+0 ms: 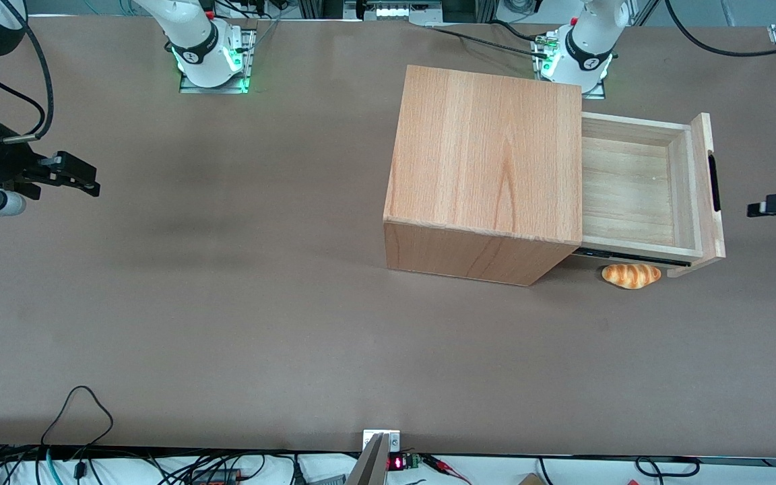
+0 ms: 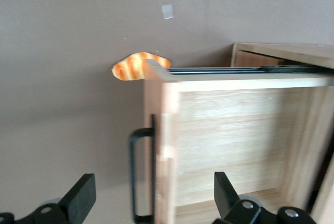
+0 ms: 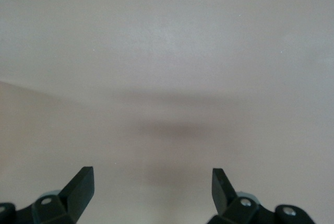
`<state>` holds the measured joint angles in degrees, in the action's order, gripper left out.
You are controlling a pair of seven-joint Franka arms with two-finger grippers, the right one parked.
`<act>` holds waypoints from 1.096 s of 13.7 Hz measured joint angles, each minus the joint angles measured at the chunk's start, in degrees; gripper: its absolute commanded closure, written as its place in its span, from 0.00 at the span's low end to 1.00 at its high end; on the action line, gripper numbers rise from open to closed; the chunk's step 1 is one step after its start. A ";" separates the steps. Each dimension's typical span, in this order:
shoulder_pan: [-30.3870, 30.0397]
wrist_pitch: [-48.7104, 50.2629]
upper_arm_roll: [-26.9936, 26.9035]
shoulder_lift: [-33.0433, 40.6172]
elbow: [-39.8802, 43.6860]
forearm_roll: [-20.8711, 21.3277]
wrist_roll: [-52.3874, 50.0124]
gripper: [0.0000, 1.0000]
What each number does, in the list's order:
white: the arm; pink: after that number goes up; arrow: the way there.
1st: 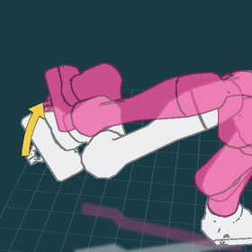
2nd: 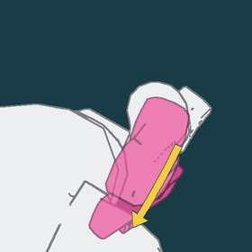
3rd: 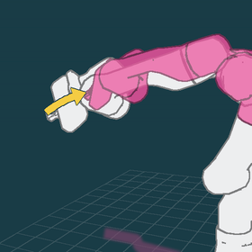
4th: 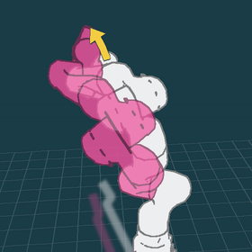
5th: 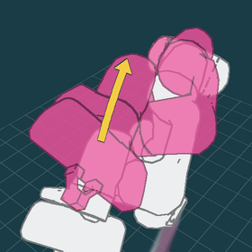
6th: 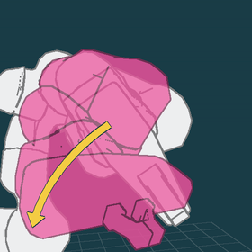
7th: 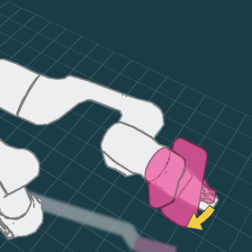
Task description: Open top drawer with left arm
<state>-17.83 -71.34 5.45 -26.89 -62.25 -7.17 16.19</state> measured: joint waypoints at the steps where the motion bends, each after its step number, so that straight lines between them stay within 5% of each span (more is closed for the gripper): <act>1: 1.48 0.55 0.02 0.85 0.04 0.00 -2.67 0.00; 9: 11.93 2.00 -1.79 9.13 -1.82 2.80 -10.95 0.00; 12: 18.63 -2.79 -7.29 13.46 -8.50 3.28 -11.46 0.00; 15: 19.20 -8.78 -8.69 18.10 -17.47 3.29 -11.47 0.00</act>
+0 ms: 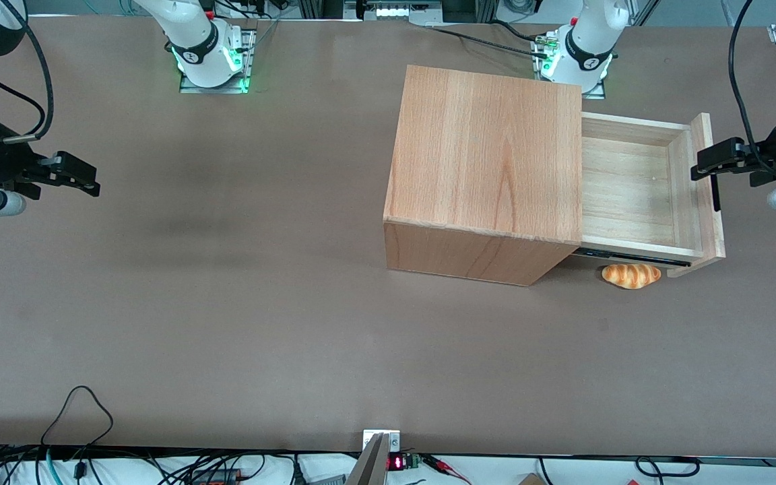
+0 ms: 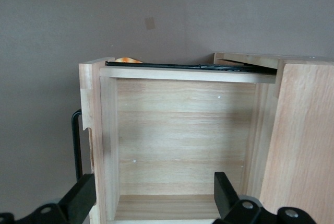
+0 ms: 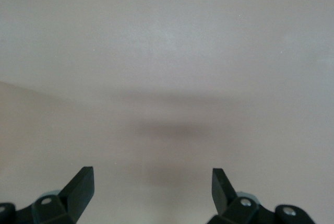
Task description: Open top drawer with left arm
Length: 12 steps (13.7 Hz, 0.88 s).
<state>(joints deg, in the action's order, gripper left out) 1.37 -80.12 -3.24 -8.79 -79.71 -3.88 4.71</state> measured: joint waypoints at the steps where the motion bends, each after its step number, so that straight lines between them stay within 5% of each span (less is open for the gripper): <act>1: -0.03 -1.28 -0.34 1.34 -2.38 0.00 -0.02 0.00; 12: -0.09 -7.21 -0.26 8.64 -13.98 0.32 -3.45 0.00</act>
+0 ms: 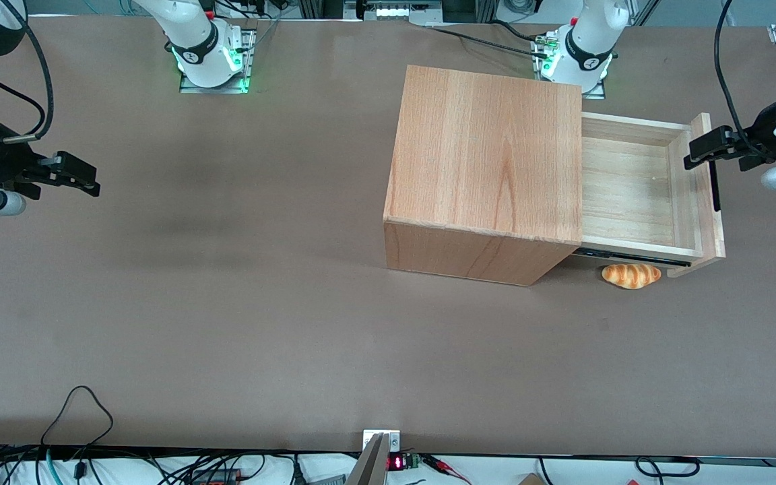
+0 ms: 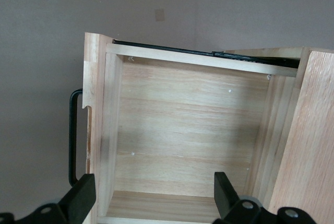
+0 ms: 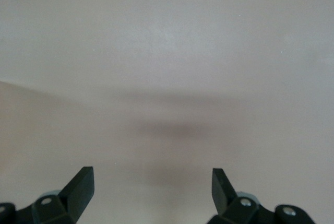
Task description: Open top drawer with left arm
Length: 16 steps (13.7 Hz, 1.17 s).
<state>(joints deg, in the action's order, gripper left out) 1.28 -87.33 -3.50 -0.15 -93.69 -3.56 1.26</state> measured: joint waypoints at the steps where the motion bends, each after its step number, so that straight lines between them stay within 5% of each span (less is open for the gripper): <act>1: 0.00 0.03 0.07 0.05 -0.11 0.00 -0.05 0.00; 16: 0.01 0.95 0.67 2.28 -3.48 0.76 -0.10 0.00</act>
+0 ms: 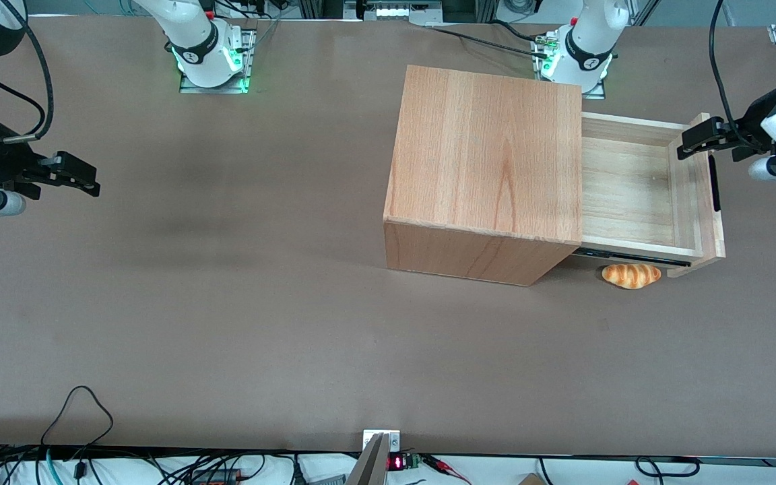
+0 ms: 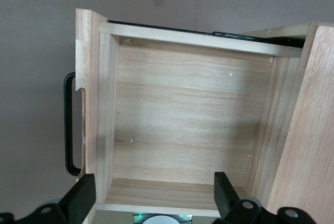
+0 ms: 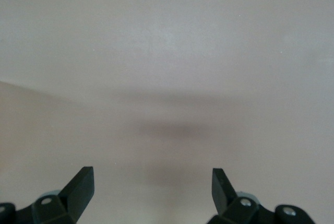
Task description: Open top drawer with left arm
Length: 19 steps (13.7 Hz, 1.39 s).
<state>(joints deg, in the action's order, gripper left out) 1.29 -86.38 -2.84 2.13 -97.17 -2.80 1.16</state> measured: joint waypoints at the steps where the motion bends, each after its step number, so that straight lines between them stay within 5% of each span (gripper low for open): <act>1: 0.00 -0.07 0.01 0.19 -0.40 0.08 0.00 0.00; 19: 0.00 -0.13 2.54 2.08 -0.69 2.70 -1.22 0.00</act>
<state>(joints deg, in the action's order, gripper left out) 1.30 -86.51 -0.29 4.21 -97.86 -0.09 -0.06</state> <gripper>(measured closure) 0.000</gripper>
